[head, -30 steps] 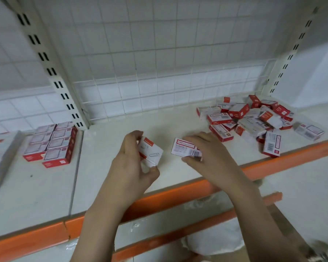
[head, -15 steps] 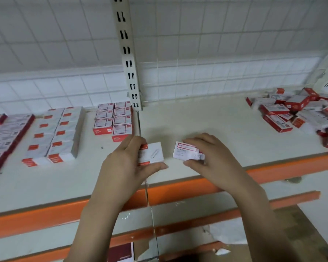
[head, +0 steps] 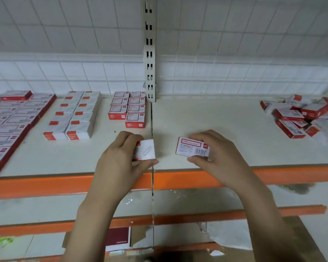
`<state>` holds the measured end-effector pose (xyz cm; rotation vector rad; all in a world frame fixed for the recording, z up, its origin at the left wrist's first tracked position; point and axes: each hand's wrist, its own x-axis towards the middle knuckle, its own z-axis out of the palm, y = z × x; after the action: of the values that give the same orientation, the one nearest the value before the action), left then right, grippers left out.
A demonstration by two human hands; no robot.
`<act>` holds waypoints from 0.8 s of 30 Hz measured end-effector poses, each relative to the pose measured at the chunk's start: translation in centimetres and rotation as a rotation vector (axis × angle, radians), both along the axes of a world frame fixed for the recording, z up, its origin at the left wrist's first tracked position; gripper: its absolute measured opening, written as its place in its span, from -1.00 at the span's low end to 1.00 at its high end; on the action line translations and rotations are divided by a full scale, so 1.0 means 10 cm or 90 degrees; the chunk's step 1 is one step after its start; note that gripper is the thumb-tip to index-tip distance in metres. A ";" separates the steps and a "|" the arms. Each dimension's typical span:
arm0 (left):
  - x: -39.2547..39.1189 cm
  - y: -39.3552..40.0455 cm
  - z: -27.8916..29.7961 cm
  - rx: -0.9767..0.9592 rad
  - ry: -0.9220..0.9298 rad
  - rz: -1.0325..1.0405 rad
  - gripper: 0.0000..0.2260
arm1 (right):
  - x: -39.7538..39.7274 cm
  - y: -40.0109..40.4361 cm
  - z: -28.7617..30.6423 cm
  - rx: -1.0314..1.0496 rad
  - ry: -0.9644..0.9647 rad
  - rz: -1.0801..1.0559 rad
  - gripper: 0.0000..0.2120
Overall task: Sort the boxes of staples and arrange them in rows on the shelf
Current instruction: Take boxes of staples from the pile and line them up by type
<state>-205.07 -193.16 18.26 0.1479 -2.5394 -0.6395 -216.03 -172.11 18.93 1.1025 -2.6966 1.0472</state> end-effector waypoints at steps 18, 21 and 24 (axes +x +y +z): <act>0.29 -0.36 0.06 -0.014 0.018 0.081 -0.55 | 0.09 -0.57 0.03 0.020 -0.080 0.057 -0.56; 0.32 -0.62 0.04 -0.014 0.019 0.078 -0.56 | 0.17 -0.88 0.04 0.023 -0.127 0.062 -0.56; 0.37 -0.97 0.03 -0.015 0.012 0.069 -0.55 | 0.23 -1.23 0.03 0.031 -0.122 0.067 -0.55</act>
<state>-201.37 -202.86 18.58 0.2677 -2.4998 -0.5668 -213.68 -184.38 19.21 1.2247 -2.8521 1.1653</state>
